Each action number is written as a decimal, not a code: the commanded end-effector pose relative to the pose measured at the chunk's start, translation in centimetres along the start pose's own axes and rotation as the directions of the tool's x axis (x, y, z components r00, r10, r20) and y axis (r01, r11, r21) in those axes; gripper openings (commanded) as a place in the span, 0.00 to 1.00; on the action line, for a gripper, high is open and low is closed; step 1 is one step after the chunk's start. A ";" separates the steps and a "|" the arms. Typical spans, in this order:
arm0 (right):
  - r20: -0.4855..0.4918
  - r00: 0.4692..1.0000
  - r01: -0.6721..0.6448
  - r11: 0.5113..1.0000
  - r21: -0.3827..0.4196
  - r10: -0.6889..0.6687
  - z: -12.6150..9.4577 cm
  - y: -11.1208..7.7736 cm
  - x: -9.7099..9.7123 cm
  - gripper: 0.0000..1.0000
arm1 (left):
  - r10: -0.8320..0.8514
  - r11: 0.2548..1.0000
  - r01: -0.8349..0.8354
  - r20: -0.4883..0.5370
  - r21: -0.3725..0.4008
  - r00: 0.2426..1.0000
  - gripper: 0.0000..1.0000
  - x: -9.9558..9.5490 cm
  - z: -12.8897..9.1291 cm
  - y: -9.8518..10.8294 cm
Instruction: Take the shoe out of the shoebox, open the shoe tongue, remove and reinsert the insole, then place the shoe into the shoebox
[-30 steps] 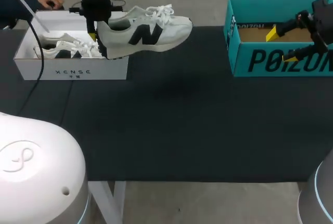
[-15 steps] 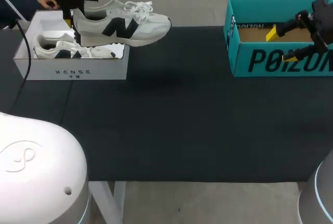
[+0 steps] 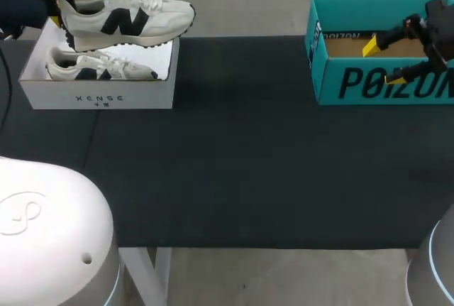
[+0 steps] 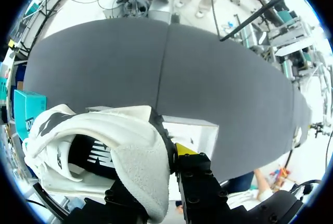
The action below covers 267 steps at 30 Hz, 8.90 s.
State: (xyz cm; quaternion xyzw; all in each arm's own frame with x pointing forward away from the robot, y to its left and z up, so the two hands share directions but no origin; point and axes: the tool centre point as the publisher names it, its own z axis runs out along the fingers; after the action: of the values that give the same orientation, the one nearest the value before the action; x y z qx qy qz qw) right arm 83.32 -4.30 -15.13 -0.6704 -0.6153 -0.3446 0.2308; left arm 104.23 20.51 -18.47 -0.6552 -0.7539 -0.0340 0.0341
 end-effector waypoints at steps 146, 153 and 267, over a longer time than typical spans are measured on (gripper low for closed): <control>0.004 1.000 -0.002 1.000 0.001 0.002 0.1 0.0 0.0 1.00 | 0.216 0.973 -0.212 -0.038 0.093 0.976 0.01 5.7 20.3 27.4; 0.004 1.000 -0.002 1.000 0.001 0.002 0.1 0.0 0.0 1.00 | 0.210 0.973 -0.207 -0.021 0.102 0.977 0.49 5.9 19.2 26.9; 0.004 1.000 -0.002 1.000 0.001 0.002 0.1 0.0 0.0 1.00 | -0.975 0.137 0.957 0.138 -0.254 0.176 1.00 -1.5 2.1 -8.9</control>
State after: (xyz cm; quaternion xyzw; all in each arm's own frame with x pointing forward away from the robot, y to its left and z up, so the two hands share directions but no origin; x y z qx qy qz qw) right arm 83.32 -4.30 -15.13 -0.6705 -0.6152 -0.3446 0.2308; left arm 96.49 18.53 -20.83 0.0072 -0.9895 -0.1068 0.0974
